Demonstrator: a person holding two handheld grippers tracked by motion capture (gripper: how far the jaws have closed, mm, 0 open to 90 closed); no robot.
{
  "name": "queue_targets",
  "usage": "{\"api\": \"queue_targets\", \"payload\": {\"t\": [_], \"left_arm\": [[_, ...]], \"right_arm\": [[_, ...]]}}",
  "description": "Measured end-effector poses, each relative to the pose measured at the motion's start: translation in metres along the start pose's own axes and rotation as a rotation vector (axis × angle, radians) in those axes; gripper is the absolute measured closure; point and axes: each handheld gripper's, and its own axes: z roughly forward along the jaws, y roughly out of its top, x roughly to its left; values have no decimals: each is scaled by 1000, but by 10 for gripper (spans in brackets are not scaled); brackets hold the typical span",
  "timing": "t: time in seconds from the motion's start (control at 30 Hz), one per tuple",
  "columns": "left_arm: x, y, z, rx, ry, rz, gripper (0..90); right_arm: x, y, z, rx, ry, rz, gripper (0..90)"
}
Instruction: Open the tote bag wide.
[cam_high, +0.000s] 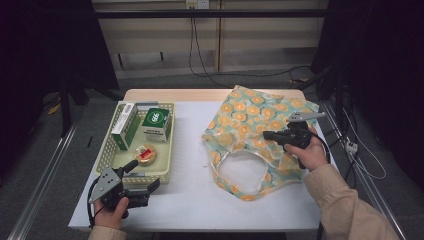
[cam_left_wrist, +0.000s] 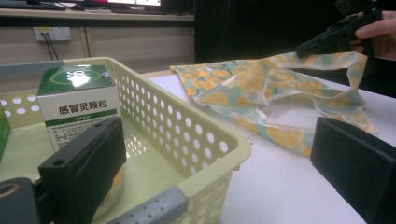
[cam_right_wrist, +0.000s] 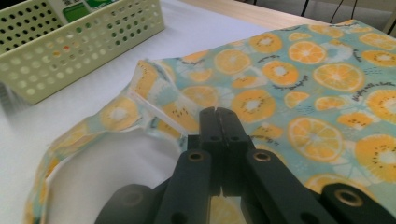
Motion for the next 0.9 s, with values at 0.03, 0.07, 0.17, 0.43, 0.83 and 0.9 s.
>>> {"api": "queue_targets", "payload": {"t": [0.03, 0.07, 0.17, 0.43, 0.83, 0.9], "left_arm": [[0, 0, 0, -1, 1, 1, 33], [0, 0, 0, -3, 2, -1, 33], [-1, 0, -1, -6, -2, -1, 33], [1, 0, -2, -6, 1, -3, 34], [2, -1, -3, -4, 1, -5, 34], [2, -2, -3, -3, 1, -6, 34]], "right_arm": [[-4, 1, 2, -1, -8, 13, 900], [-8, 1, 4, -3, -15, 23, 900], [-21, 3, 11, -12, -27, 54, 900], [-51, 7, 26, -11, -73, 103, 900], [-81, -3, 44, 8, -153, 137, 829], [-80, -3, 45, 13, -152, 131, 789]]}}
